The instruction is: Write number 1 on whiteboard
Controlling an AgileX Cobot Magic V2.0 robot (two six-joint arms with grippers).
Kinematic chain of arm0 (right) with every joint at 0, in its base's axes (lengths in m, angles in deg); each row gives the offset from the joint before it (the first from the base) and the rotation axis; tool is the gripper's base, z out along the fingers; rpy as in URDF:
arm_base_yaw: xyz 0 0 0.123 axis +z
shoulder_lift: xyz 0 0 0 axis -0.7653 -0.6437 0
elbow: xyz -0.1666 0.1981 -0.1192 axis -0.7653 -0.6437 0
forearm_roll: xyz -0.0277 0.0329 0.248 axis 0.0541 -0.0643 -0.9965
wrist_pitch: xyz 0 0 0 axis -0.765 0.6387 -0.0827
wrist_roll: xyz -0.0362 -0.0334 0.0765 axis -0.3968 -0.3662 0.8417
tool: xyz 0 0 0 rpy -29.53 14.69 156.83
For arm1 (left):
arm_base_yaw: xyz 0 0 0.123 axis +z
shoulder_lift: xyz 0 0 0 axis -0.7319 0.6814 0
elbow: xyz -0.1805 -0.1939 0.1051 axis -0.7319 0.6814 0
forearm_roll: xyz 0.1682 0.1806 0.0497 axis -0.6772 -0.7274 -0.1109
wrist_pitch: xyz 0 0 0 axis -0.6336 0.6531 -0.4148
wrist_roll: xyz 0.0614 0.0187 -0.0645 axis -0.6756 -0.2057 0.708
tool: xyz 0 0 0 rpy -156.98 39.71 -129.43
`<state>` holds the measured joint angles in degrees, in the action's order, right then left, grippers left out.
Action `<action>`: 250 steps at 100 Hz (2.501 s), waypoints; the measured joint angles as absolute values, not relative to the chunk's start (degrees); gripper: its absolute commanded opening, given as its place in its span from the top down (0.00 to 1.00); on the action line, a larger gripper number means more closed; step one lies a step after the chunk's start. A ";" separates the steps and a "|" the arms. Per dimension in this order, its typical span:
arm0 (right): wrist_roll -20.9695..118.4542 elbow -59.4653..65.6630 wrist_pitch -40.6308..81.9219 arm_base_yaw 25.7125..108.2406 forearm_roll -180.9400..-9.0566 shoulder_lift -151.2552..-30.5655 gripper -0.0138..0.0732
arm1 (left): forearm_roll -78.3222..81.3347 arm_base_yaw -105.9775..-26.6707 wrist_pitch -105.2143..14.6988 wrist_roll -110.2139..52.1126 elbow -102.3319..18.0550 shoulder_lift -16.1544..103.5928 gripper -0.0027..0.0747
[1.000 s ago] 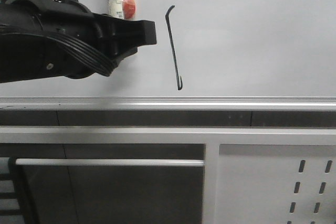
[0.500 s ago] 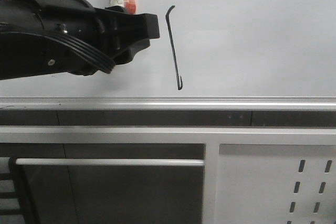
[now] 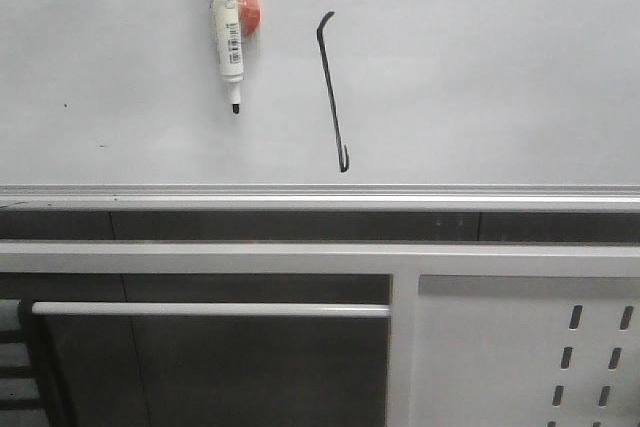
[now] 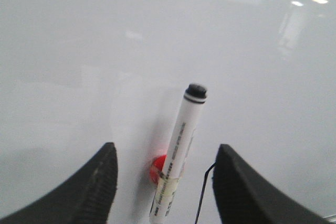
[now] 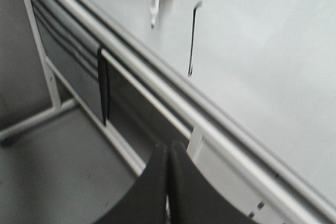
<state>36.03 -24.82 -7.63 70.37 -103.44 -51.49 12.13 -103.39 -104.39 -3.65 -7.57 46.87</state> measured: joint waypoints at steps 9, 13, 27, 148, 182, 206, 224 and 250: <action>36.03 -24.82 -7.63 70.37 -103.44 -46.77 0.92 | 14.30 -106.39 -100.93 -11.35 -5.32 36.62 0.93; 36.03 -24.82 -7.52 70.37 -103.55 -44.67 0.92 | 15.29 -107.51 -97.95 -14.69 -5.07 31.58 0.99; 36.03 -25.78 -7.41 70.37 -103.66 -39.22 0.92 | 19.45 -108.88 -83.67 -26.20 -4.76 16.99 0.99; 36.15 -26.20 -7.92 70.37 -103.66 -36.13 0.92 | 10.56 -106.03 -69.51 -30.49 -1.85 -0.07 0.99; 36.15 -26.20 -7.92 70.37 -103.66 -36.13 0.92 | -10.54 -79.02 -61.17 -5.43 8.69 -7.97 0.99; 36.15 -26.29 -7.92 70.37 -103.66 -36.13 0.92 | -11.72 -60.48 -39.12 -3.51 12.38 -14.22 0.99; 36.15 -26.29 -7.92 70.37 -103.66 -36.13 0.92 | -10.32 -51.43 -35.45 -2.83 14.97 -14.22 0.99; 36.15 -26.29 -8.08 70.37 -103.66 -36.13 0.92 | -11.76 -49.52 -38.39 -2.83 15.39 -14.22 0.99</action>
